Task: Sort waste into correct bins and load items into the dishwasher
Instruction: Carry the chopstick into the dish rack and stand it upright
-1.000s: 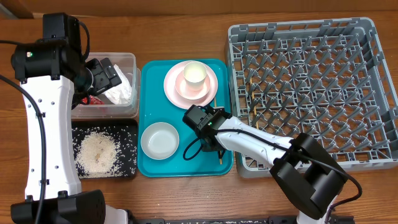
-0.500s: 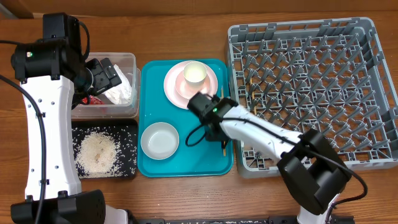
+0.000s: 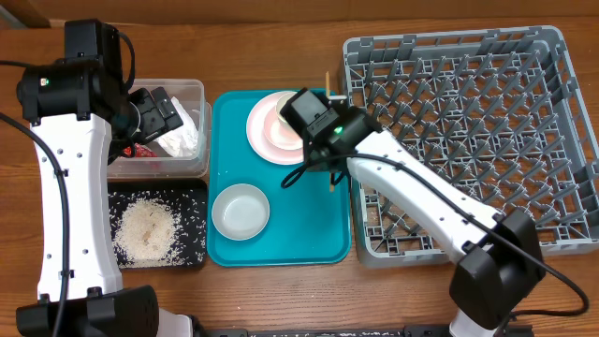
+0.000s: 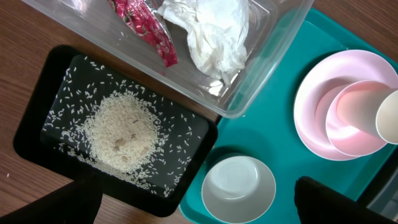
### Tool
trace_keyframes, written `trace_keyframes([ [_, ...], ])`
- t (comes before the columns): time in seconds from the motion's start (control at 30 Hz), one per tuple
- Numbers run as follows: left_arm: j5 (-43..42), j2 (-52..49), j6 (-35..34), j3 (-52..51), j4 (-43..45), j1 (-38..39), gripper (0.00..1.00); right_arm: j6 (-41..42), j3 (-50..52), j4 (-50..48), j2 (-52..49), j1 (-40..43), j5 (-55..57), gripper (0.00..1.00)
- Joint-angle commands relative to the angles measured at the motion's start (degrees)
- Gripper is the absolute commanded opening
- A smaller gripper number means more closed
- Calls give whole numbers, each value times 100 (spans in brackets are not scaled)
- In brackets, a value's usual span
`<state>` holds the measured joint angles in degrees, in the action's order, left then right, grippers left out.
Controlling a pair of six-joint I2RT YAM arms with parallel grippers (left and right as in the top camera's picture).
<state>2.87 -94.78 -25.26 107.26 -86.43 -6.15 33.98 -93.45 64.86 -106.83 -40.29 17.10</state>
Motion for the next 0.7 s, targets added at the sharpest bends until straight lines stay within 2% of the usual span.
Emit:
trace_keyframes([
  [0.0, 52, -11, 85, 9, -11, -20, 100, -348, -173, 192, 221, 315, 555, 4],
  [0.2, 52, -11, 85, 9, -11, -20, 100, -1325, -170, 549, 221, 905, 555, 4],
  [0.43, 52, -11, 85, 9, -11, -20, 100, -1453, -52, 555, 216, 1639, 308, 4],
  [0.67, 52, -11, 85, 9, -9, -20, 100, -1928, 63, 549, 192, 2068, -232, 4],
])
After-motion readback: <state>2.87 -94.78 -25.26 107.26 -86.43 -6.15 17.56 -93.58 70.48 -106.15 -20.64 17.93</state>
